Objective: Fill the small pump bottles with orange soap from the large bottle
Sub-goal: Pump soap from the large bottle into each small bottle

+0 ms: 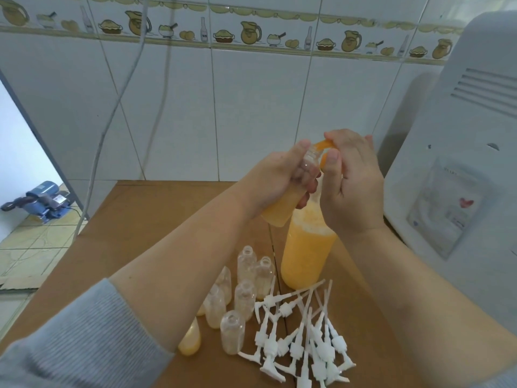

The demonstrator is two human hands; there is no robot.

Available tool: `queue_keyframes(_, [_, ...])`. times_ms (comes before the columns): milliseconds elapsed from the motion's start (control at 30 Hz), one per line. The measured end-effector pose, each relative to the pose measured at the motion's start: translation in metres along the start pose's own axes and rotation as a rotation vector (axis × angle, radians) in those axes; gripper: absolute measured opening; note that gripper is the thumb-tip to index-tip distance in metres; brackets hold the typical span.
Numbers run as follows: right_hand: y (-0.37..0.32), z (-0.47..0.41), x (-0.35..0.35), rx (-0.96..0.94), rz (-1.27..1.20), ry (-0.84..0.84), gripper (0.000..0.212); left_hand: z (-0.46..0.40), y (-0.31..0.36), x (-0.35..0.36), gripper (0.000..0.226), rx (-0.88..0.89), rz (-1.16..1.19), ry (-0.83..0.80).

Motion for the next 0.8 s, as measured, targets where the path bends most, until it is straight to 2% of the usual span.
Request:
queue_keyframes(100, [-0.005, -0.007, -0.004, -0.009, 0.018, 0.014, 0.048, -0.003, 0.007, 0.0, 0.06, 0.019, 0.012, -0.004])
queue_keyframes(267, [-0.001, 0.002, -0.001, -0.02, 0.024, 0.054, 0.042, -0.002, 0.005, 0.002, 0.06, 0.007, -0.016, -0.011])
queue_keyframes(533, [-0.006, -0.008, -0.003, 0.019, 0.05, -0.004, 0.048, -0.001, 0.009, -0.002, 0.057, -0.003, 0.002, 0.031])
queue_keyframes(667, [-0.005, -0.001, -0.003, 0.02, 0.043, 0.028, 0.042, -0.002, 0.01, 0.001, 0.057, -0.004, -0.023, 0.019])
queue_keyframes(800, [-0.001, 0.005, 0.003, 0.063, 0.037, -0.017, 0.042, 0.005, 0.005, 0.002, 0.057, -0.055, -0.051, 0.024])
Point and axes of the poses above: each hand's wrist, its own z-axis away from the middle knuckle, its own x-axis out of the palm, y = z × x, the point moved 4 cm from there along -z, towards the middle knuckle, and after that the axes turned 11 degrees about x, right-handed, at the moved point
